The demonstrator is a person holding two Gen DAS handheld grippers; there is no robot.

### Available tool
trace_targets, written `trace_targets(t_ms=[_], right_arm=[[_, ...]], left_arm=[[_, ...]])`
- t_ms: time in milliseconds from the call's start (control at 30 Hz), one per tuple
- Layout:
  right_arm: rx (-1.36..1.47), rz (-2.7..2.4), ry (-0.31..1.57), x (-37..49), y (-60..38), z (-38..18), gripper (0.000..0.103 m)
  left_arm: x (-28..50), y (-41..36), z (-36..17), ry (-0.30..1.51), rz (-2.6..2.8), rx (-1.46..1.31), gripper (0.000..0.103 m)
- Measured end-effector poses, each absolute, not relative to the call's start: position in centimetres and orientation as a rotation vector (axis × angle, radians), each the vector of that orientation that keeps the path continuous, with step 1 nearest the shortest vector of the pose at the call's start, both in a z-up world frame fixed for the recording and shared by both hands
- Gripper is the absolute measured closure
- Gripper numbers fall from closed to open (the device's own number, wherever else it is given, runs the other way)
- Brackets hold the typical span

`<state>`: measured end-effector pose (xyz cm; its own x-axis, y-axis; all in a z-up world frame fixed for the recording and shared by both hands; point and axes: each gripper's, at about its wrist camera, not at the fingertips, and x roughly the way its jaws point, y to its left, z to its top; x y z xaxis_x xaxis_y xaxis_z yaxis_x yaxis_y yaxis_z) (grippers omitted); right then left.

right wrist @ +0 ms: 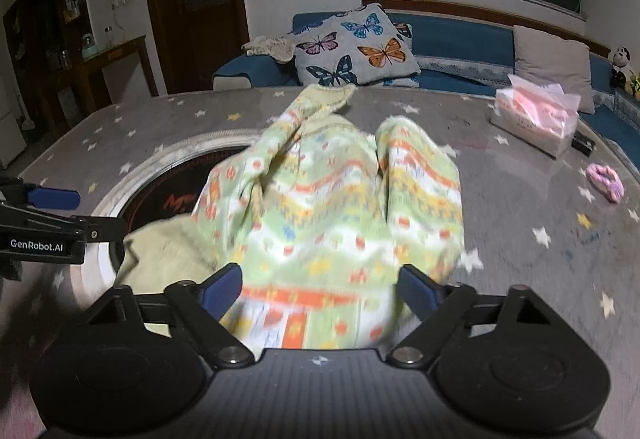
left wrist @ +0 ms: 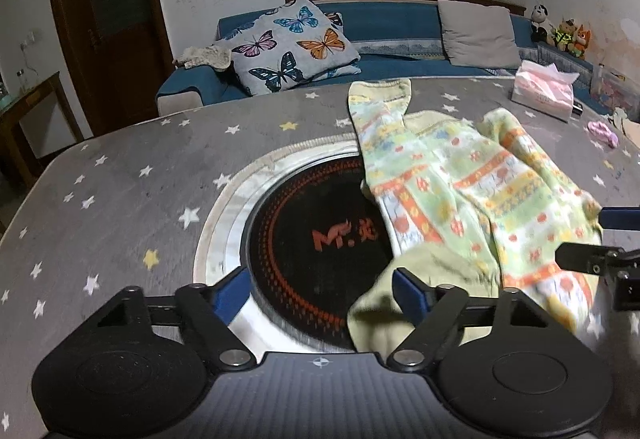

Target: Fold clothes

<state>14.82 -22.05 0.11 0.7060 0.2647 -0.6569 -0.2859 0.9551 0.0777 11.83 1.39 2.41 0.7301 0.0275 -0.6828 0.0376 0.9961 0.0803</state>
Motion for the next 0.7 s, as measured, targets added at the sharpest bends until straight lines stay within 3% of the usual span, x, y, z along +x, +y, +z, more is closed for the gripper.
trace_targets(t_ms=[167, 500, 600, 700], right_arm=[[-0.027, 0.313, 0.720, 18.0, -21.7, 0.8, 0.034], [-0.067, 0.308, 0.767, 24.8, -20.1, -1.0, 0.049], [-0.063, 0.299, 0.791, 26.2, -20.2, -2.0, 0.060], [-0.049, 0.300, 0.800, 26.5, -20.7, -2.4, 0.077]], left_arm=[[14.1, 1.4, 3.2, 0.750, -0.025, 0.080, 0.036], [18.9, 0.4, 4.1, 0.741, -0.056, 0.108, 0.036], [20.5, -0.3, 4.2, 0.739, -0.070, 0.121, 0.035], [22.4, -1.2, 3.9, 0.752, -0.087, 0.124, 0.033]])
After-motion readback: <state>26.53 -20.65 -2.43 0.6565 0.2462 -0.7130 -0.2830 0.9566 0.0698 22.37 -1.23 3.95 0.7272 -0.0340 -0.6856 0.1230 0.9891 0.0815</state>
